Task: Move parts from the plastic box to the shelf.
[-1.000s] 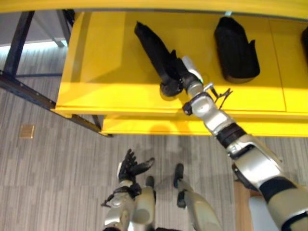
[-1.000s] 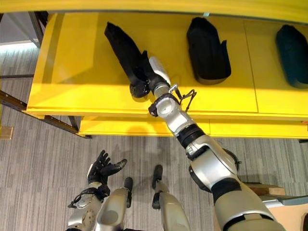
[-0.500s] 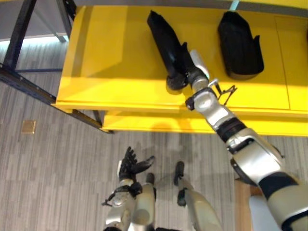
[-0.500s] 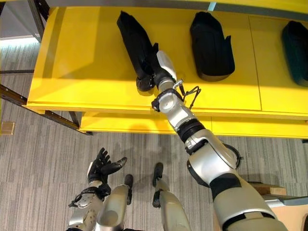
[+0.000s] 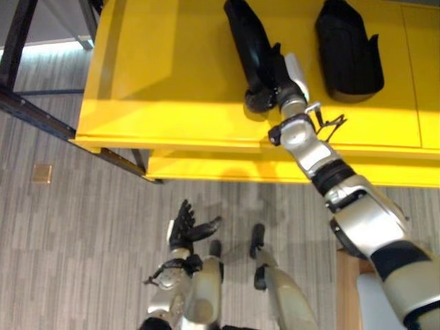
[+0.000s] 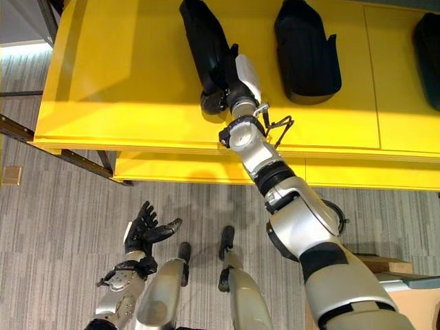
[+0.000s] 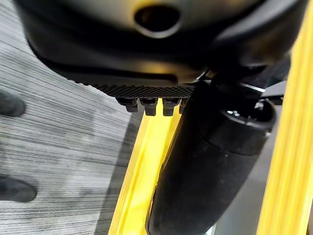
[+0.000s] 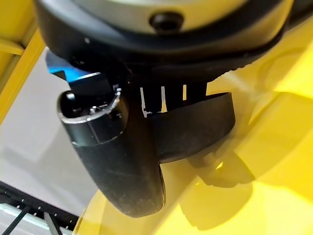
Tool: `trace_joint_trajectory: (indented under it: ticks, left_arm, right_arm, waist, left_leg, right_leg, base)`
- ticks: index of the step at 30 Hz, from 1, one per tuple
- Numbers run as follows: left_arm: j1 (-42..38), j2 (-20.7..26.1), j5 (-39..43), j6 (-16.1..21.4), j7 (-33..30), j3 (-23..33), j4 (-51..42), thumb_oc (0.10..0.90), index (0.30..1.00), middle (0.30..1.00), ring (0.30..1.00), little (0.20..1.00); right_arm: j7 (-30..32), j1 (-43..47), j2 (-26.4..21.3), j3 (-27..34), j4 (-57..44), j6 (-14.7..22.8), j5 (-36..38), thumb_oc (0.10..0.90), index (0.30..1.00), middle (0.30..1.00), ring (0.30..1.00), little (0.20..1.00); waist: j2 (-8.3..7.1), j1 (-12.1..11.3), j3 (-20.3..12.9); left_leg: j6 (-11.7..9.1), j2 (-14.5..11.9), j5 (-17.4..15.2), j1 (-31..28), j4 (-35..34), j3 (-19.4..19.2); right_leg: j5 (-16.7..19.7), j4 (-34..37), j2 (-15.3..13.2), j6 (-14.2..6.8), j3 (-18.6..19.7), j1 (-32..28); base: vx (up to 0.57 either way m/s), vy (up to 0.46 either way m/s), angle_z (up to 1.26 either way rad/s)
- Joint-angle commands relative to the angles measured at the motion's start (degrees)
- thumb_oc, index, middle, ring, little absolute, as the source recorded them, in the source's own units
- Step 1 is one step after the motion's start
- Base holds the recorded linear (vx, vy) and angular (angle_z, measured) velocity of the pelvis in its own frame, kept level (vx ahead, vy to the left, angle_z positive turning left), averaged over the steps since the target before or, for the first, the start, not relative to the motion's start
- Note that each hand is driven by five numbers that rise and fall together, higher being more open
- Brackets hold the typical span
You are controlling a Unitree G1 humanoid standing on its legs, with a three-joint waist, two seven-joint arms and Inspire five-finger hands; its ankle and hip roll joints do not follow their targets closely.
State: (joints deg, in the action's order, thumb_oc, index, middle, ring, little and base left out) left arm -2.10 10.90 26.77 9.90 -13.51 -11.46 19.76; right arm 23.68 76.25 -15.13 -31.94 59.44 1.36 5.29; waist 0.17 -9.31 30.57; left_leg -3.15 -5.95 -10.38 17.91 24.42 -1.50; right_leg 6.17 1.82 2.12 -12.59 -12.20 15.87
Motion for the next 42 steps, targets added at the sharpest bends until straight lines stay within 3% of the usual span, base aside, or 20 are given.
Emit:
trace_joint_trajectory:
  ticks: [1,8,26,42]
  left_arm:
    - [-0.72,2.86,0.44,4.38,-0.55,-2.68,-8.85,0.900,1.000,1.000,1.000,1.000]
    - [-1.63,5.91,1.04,3.26,-0.68,-3.77,-10.22,0.900,1.000,1.000,1.000,1.000]
    - [-2.14,8.41,2.23,1.96,-1.12,-5.07,-10.62,0.900,1.000,1.000,1.000,1.000]
    - [-2.06,8.84,2.42,1.72,-1.45,-5.47,-10.31,0.900,1.000,1.000,1.000,1.000]
  right_arm:
    - [2.05,9.17,0.15,4.35,-0.17,1.70,3.40,0.400,0.300,0.300,0.300,0.300]
    - [2.30,8.60,1.90,6.72,-1.41,0.37,4.27,0.400,0.300,0.300,0.300,0.300]
    - [2.75,9.20,4.42,7.13,-3.92,-0.58,7.39,0.400,0.300,0.300,0.300,0.300]
    - [1.78,7.20,5.85,7.12,-2.43,-1.34,6.80,0.400,0.300,0.300,0.300,0.300]
  waist:
    - [2.70,-3.21,-0.78]
    - [2.04,-4.10,-0.78]
    - [2.38,-5.62,-0.78]
    - [2.18,-5.01,-0.78]
  left_leg:
    - [-3.73,2.95,12.94,-10.80,-15.86,-4.72]
    - [-3.74,2.97,13.05,-9.87,-15.92,-4.17]
    - [-3.92,3.12,12.66,-8.40,-14.63,-3.90]
    - [-3.86,3.10,12.35,-7.37,-13.73,-3.91]
  right_leg:
    - [3.48,-7.58,-2.07,7.59,1.63,-2.20]
    - [3.25,-7.53,-2.62,7.86,0.71,-1.70]
    - [3.85,-7.74,-2.93,7.98,0.31,-1.24]
    - [4.20,-7.97,-2.93,8.00,0.03,-0.64]
  base:
    - [-0.02,-0.024,-0.08]
    - [-0.02,-0.024,0.09]
    - [0.00,0.000,0.03]
    - [0.00,0.001,0.00]
